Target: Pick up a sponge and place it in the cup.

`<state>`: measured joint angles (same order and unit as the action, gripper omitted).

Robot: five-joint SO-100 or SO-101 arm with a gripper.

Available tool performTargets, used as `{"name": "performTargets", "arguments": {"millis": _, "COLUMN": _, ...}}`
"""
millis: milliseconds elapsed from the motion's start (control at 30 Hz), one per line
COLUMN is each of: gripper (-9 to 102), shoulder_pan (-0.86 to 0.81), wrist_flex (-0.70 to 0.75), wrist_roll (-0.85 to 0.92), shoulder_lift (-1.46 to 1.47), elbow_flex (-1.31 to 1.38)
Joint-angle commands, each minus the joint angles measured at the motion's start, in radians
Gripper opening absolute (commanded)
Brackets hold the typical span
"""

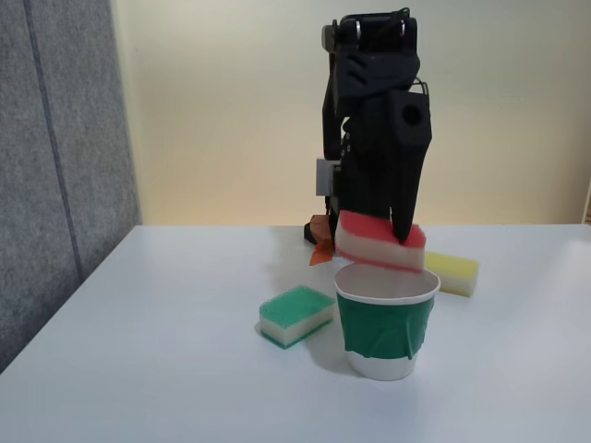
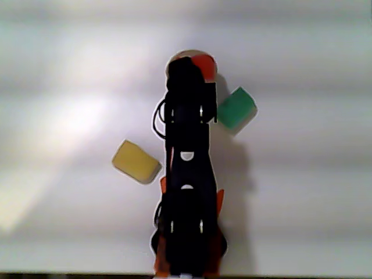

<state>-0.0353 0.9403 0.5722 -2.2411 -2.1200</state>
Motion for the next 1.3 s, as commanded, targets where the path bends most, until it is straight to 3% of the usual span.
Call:
{"name": "performTargets", "arguments": {"millis": 0, "gripper": 16, "shoulder_pan": -0.015, "wrist_flex": 0.02, "wrist_roll": 0.029, "shoulder_lift": -0.02, "elbow_flex": 0.046}}
{"name": "performTargets", "arguments": {"millis": 300, "gripper": 26, "shoulder_pan": -0.017, "wrist_flex": 0.052, "wrist_roll": 0.069, "shoulder_lift": 0.006, "elbow_flex": 0.118}}
{"name": "performTargets", "arguments": {"millis": 567, "gripper": 1, "shoulder_pan": -0.02, "wrist_flex": 0.273, "wrist_roll": -0.094, "shoulder_lift": -0.114, "elbow_flex": 0.121}}
{"name": "performTargets", "arguments": {"millis": 700, "gripper": 0, "shoulder_pan": -0.018, "wrist_flex": 0.325, "wrist_roll": -0.206, "shoulder_lift": -0.206, "elbow_flex": 0.06}}
{"name": "performTargets", "arguments": {"millis": 933, "gripper": 0, "shoulder_pan": -0.032, "wrist_flex": 0.241, "wrist_roll": -0.333, "shoulder_lift": -0.422, "elbow_flex": -0.14}}
{"name": "performTargets", "arguments": {"millis": 1267, "gripper": 0, "shoulder_pan": -0.081, "wrist_flex": 0.143, "wrist_roll": -0.36, "shoulder_lift": -0.798, "elbow_flex": -0.456}}
